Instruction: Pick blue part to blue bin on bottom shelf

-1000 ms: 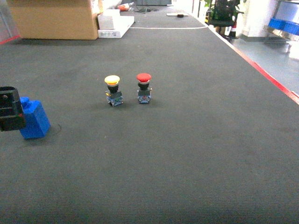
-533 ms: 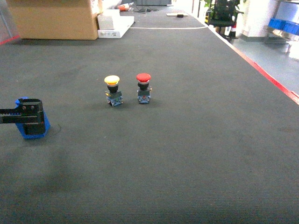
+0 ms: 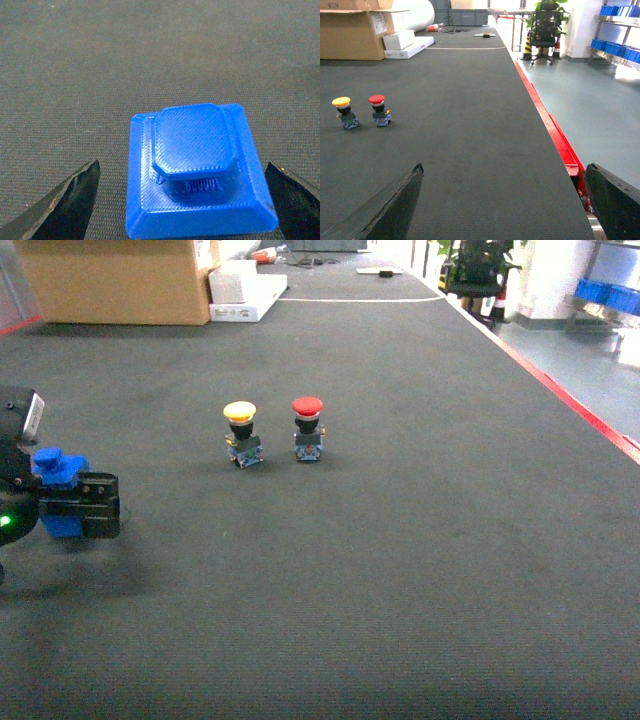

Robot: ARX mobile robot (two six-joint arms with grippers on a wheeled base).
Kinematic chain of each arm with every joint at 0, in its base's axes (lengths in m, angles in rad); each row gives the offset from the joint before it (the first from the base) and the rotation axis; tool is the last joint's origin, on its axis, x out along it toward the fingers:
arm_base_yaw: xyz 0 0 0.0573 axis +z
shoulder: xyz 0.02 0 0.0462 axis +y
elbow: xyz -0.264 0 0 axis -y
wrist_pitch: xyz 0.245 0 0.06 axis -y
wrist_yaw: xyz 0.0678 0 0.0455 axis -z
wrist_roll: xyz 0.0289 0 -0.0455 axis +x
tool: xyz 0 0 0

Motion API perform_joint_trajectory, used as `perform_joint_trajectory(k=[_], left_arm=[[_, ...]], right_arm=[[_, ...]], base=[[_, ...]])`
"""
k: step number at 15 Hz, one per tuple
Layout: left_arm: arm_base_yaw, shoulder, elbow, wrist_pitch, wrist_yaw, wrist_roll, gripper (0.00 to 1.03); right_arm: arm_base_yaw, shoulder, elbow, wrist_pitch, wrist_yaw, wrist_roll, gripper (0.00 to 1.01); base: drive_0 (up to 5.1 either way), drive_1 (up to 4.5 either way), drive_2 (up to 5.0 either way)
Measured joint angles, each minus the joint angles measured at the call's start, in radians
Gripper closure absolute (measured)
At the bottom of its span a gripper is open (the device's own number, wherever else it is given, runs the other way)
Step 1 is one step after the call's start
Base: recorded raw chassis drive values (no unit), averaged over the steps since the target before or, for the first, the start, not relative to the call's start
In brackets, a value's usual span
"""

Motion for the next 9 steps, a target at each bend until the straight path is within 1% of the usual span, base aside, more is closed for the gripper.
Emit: perform_joint_trajectory(k=[2, 3, 4, 5, 8, 9], left_arm=[[0.005, 0.006, 0.011, 0.008, -0.014, 0.012, 0.25], [0.005, 0.006, 0.012, 0.009, -0.011, 0.015, 0.37], [0.010, 0.007, 0.011, 0.020, 0.005, 0.015, 0.53], [0.012, 0.006, 0.003, 0.032, 0.010, 0.016, 0.58], [0.015, -0.005, -0.023, 0.048, 0.010, 0.014, 0.58], [0.018, -0.037, -0.059, 0.049, 0.005, 0.008, 0.58]], right_arm=[[0.000, 0.000, 0.000, 0.000, 0.000, 0.000, 0.03], [0.000, 0.000, 0.000, 0.000, 0.000, 0.000, 0.03], [0.000, 0.000, 0.000, 0.000, 0.000, 0.000, 0.03], [0.000, 0.000, 0.000, 0.000, 0.000, 0.000, 0.03], [0.000, 0.000, 0.000, 0.000, 0.000, 0.000, 0.03], [0.000, 0.000, 0.000, -0.001, 0.000, 0.000, 0.03]], base=[[0.0, 0.00, 0.0], [0.0, 0.00, 0.0], [0.0, 0.00, 0.0], [0.0, 0.00, 0.0], [0.0, 0.00, 0.0], [0.0, 0.00, 0.0]])
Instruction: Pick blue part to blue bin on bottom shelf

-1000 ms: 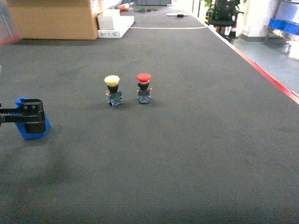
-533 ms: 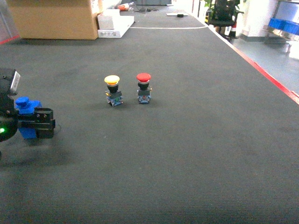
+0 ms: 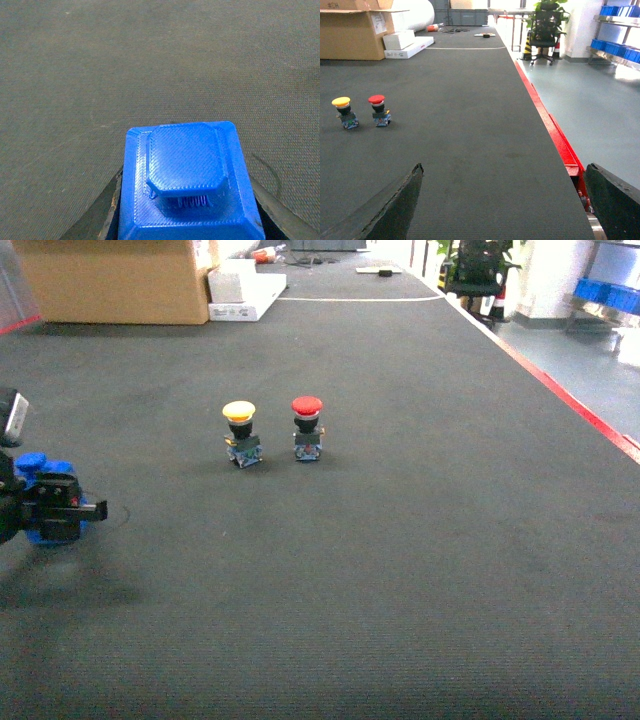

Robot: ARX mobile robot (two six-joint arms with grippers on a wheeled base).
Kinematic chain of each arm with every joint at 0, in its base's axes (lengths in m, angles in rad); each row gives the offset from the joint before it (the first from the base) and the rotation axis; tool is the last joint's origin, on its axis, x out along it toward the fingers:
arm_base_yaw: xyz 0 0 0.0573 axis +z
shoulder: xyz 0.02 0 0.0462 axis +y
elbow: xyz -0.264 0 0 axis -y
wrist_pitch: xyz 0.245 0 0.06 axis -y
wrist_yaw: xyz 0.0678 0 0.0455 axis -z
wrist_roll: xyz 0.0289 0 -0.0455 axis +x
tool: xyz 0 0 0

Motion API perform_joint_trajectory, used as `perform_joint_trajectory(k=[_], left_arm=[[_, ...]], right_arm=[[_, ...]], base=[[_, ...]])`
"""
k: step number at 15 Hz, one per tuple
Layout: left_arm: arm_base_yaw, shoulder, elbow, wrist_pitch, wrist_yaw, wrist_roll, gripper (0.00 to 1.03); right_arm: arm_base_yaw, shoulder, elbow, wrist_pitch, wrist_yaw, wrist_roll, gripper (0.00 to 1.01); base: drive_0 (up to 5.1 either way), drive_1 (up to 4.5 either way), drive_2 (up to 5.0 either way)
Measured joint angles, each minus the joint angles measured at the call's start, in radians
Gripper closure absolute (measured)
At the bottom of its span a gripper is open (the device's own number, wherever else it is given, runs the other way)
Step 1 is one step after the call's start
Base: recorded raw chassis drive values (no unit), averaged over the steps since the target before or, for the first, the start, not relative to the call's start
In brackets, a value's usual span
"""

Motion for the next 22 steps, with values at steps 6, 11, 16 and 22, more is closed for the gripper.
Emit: perform_joint_trajectory(k=[6, 11, 16, 22], left_arm=[[-0.056, -0.953, -0.377, -0.412, -0.085, -0.026, 0.58], [-0.238, -1.632, -0.459, -0.975, -0.319, -0.121, 0.59], [-0.381, -1.677, -0.504, -1.009, -0.436, -0.143, 0.59], [-0.384, -1.680, -0.509, -1.006, -0.446, -0.135, 0.59]], right_arm=[[0.000, 0.000, 0.000, 0.000, 0.000, 0.000, 0.03], [0.000, 0.000, 0.000, 0.000, 0.000, 0.000, 0.03], [0.000, 0.000, 0.000, 0.000, 0.000, 0.000, 0.03], [0.000, 0.000, 0.000, 0.000, 0.000, 0.000, 0.03]], base=[[0.0, 0.00, 0.0], [0.0, 0.00, 0.0], [0.0, 0.00, 0.0], [0.0, 0.00, 0.0]])
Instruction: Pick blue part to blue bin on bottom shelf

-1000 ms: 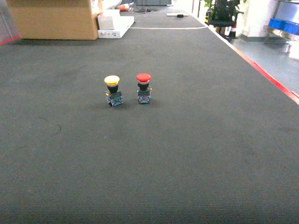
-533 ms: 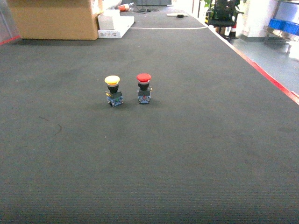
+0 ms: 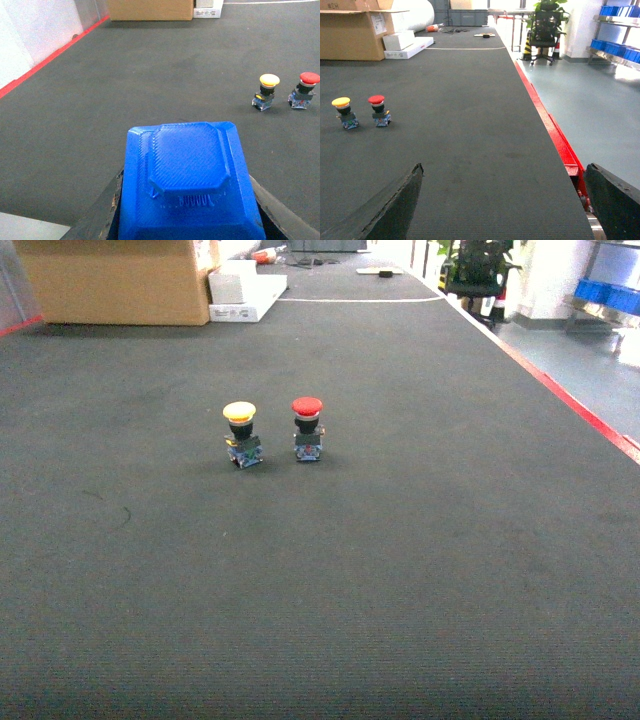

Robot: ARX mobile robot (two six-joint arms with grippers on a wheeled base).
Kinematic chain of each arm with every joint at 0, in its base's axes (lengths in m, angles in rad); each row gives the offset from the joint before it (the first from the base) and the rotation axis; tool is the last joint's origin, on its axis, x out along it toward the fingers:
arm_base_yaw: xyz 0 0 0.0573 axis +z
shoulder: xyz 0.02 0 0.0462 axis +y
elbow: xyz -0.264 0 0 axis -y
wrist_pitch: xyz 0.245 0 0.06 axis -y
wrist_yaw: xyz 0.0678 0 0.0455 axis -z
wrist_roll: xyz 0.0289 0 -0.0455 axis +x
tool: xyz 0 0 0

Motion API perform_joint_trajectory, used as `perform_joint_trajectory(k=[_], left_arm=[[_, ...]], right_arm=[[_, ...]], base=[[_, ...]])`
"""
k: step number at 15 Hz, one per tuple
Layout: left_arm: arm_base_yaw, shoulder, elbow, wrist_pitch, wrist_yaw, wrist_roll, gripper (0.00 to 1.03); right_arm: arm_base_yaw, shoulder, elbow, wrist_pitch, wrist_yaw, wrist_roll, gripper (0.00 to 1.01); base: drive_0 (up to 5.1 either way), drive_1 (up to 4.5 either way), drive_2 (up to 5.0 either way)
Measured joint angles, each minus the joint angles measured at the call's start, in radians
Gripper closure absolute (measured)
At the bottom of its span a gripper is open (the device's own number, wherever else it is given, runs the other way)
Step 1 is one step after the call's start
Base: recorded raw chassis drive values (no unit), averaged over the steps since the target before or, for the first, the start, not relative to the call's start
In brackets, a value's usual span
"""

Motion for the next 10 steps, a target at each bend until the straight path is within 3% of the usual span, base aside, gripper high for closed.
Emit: perform_joint_trajectory(k=[10], left_arm=[[0.000, 0.000, 0.000, 0.000, 0.000, 0.008, 0.59]], right_arm=[[0.000, 0.000, 0.000, 0.000, 0.000, 0.000, 0.03]], base=[[0.0, 0.00, 0.0]])
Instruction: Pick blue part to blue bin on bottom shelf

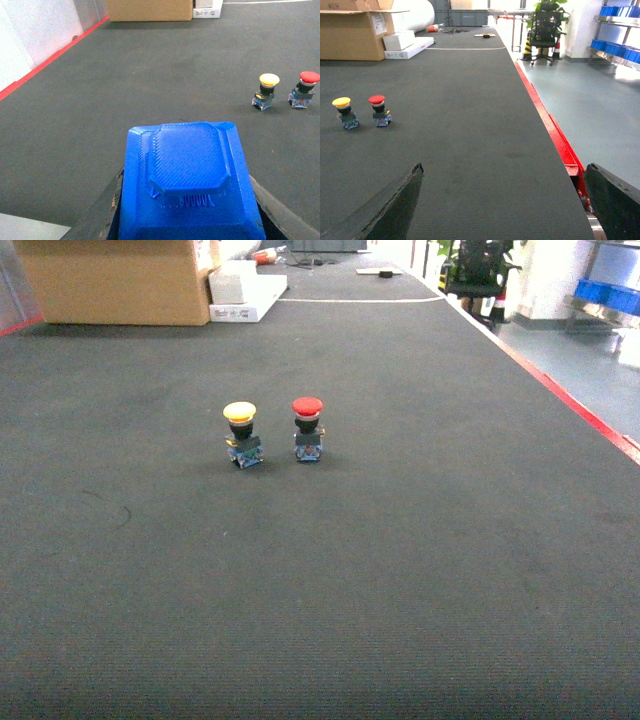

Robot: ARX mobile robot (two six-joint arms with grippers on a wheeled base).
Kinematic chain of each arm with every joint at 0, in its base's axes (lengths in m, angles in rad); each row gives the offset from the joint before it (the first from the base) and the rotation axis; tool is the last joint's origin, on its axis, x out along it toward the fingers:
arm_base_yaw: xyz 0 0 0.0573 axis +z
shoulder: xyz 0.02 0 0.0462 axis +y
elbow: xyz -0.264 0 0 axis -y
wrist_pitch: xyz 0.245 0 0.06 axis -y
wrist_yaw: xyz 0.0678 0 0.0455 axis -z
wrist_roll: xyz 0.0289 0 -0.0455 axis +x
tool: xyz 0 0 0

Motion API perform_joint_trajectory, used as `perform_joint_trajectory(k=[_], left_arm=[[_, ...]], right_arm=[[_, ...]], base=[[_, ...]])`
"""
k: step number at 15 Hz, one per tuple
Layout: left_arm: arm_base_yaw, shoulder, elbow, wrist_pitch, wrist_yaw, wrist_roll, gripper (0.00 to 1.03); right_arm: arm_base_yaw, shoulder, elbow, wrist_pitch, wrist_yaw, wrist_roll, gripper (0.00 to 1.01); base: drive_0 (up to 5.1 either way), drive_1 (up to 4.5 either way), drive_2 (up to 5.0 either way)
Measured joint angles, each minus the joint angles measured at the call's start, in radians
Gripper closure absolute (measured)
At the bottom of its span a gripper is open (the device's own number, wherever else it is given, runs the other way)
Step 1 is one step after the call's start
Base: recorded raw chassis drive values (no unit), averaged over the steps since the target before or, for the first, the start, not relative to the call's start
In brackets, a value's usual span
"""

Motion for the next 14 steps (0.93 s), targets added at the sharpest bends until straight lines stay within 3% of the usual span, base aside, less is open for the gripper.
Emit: perform_joint_trajectory(k=[14], left_arm=[[0.000, 0.001, 0.000, 0.000, 0.000, 0.000, 0.59]], right_arm=[[0.000, 0.000, 0.000, 0.000, 0.000, 0.000, 0.03]], base=[[0.0, 0.00, 0.0]])
